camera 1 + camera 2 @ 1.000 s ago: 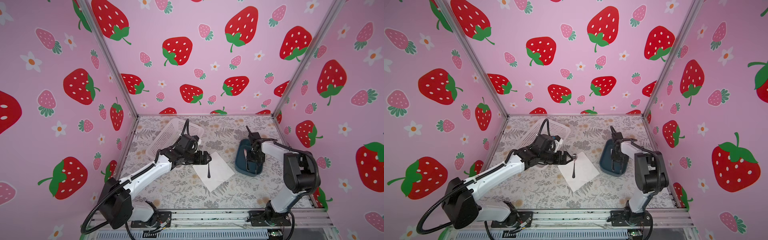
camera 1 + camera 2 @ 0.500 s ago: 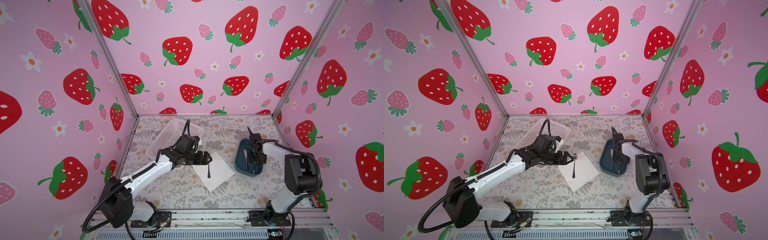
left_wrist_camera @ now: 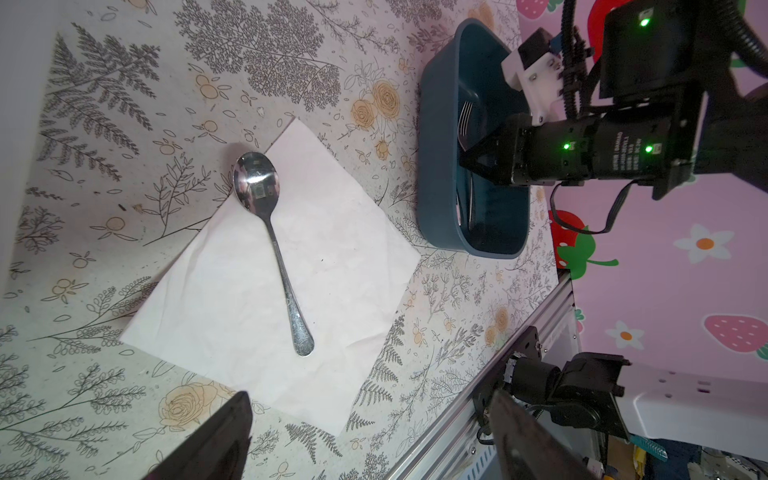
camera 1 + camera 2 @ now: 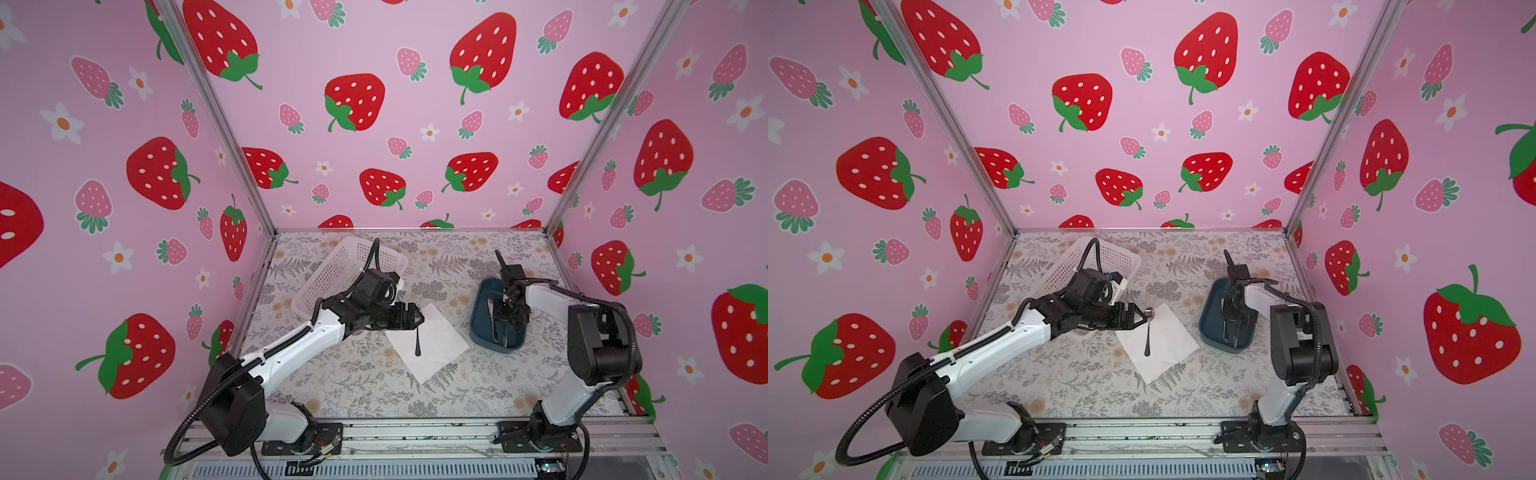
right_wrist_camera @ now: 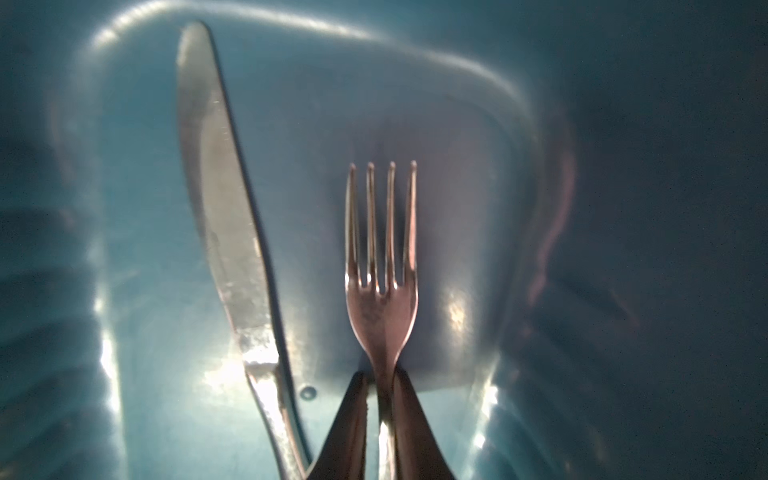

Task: Place the utensils on the paper napkin and roll it up

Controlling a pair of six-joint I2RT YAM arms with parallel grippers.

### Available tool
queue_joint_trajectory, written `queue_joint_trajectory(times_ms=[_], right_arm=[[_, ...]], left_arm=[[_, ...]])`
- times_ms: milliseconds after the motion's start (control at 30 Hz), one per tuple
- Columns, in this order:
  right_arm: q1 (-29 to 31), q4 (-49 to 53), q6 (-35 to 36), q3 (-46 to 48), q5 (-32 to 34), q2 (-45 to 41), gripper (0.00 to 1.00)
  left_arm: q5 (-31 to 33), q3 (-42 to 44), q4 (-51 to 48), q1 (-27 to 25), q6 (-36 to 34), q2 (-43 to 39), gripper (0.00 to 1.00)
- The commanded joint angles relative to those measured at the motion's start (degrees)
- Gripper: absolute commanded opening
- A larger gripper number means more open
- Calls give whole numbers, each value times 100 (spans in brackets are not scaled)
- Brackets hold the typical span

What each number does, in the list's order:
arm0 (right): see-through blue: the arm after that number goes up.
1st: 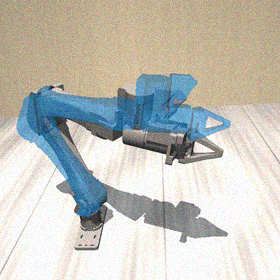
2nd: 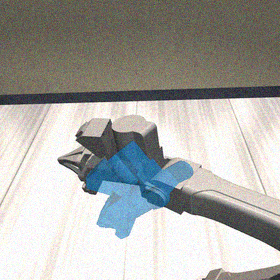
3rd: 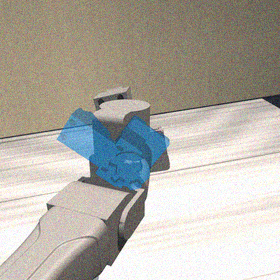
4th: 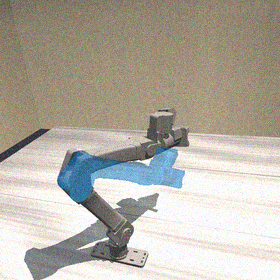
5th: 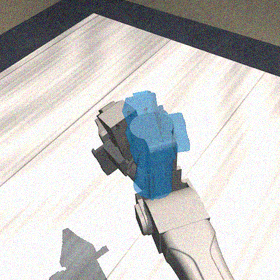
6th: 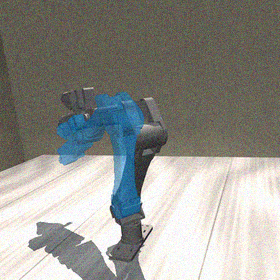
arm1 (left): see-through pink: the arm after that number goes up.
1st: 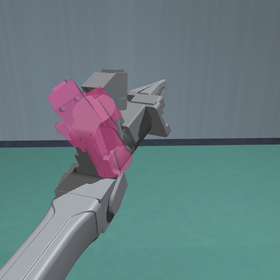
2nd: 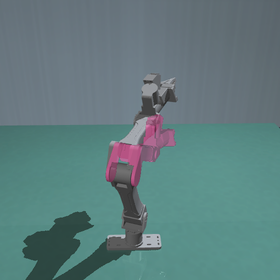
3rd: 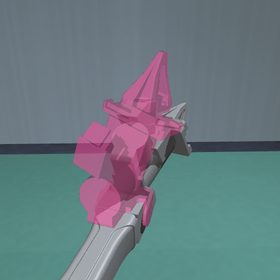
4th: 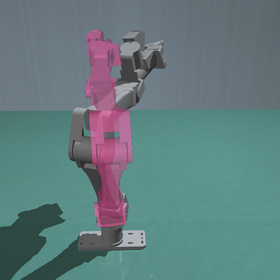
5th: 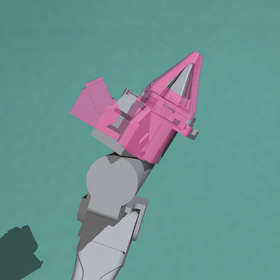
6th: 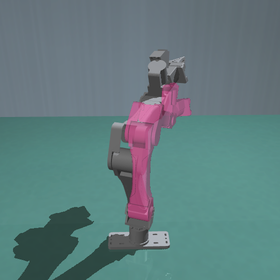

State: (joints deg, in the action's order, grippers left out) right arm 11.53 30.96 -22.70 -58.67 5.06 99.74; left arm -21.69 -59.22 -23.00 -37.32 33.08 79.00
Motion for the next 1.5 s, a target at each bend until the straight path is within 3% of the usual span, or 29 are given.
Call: queue_joint_trajectory(times_ms=[0, 267, 533, 800, 1167, 1467], right_arm=[[-119, 251, 255, 149, -306, 429, 17], [-200, 292, 383, 329, -549, 565, 17], [-197, 703, 536, 138, -567, 440, 22], [-192, 751, 547, 42, -471, 761, 18], [22, 1018, 535, -12, -341, 771, 18], [34, 956, 377, -78, -282, 457, 6]], left_arm=[[-142, -258, -37, -45, 17, 23, 91], [-287, -690, -322, -345, -74, 501, 91], [-341, -1884, -732, -1044, -179, 1685, 94], [-309, -2798, -988, -1302, -223, 2369, 96], [-380, -2710, -941, -1348, -173, 2367, 96], [-270, -2580, -1060, -1342, -230, 2178, 95]])
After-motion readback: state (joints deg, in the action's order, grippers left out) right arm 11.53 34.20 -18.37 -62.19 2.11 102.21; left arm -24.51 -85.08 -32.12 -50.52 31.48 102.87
